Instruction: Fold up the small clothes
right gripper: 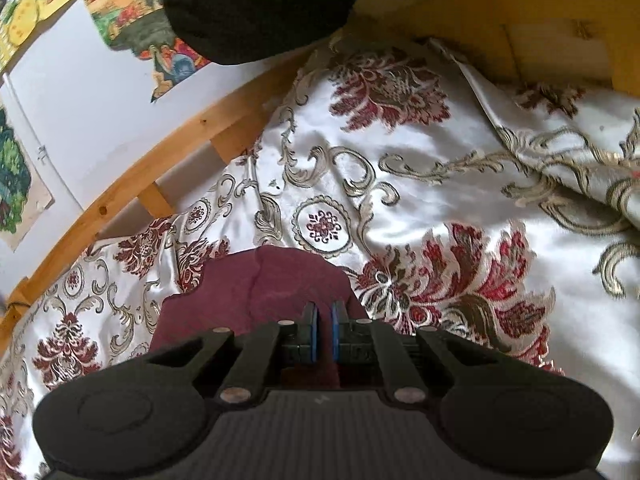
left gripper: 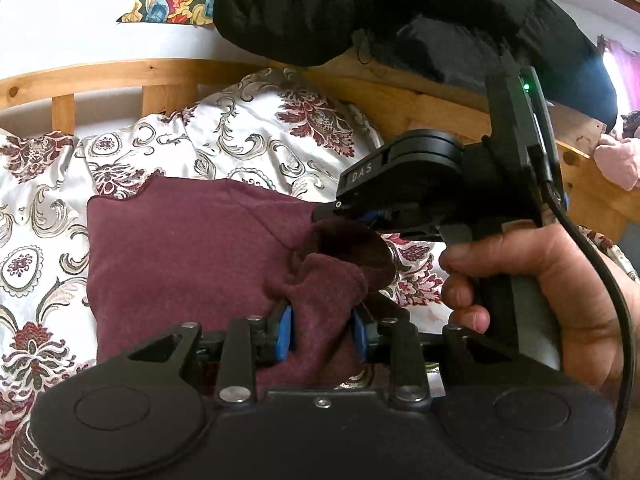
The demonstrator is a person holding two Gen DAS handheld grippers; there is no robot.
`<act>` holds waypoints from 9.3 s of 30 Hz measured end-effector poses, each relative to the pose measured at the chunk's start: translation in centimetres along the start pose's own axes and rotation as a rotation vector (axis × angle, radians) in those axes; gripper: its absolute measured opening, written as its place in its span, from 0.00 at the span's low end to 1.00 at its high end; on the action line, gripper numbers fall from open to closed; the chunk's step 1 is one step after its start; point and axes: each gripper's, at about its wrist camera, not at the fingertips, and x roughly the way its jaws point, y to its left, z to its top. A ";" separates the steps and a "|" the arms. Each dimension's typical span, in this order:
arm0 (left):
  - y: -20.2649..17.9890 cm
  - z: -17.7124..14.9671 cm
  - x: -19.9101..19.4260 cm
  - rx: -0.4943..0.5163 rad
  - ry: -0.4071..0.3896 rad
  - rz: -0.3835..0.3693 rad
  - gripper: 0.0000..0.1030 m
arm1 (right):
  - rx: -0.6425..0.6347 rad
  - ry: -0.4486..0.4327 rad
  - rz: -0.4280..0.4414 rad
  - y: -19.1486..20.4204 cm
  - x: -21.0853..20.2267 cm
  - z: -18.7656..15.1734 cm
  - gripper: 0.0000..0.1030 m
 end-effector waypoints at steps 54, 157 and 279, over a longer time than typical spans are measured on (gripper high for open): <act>10.2 -2.4 -2.4 -0.570 0.119 0.235 0.99 | -0.166 0.025 -0.039 2.5 -1.3 -0.7 0.20; 10.4 -2.7 -1.2 -0.576 0.110 0.178 1.00 | -0.243 0.252 0.179 -0.3 8.5 1.4 0.81; 14.8 3.3 -14.3 -0.491 -0.133 0.502 0.99 | -0.441 -0.221 0.178 13.0 -3.7 -2.5 1.00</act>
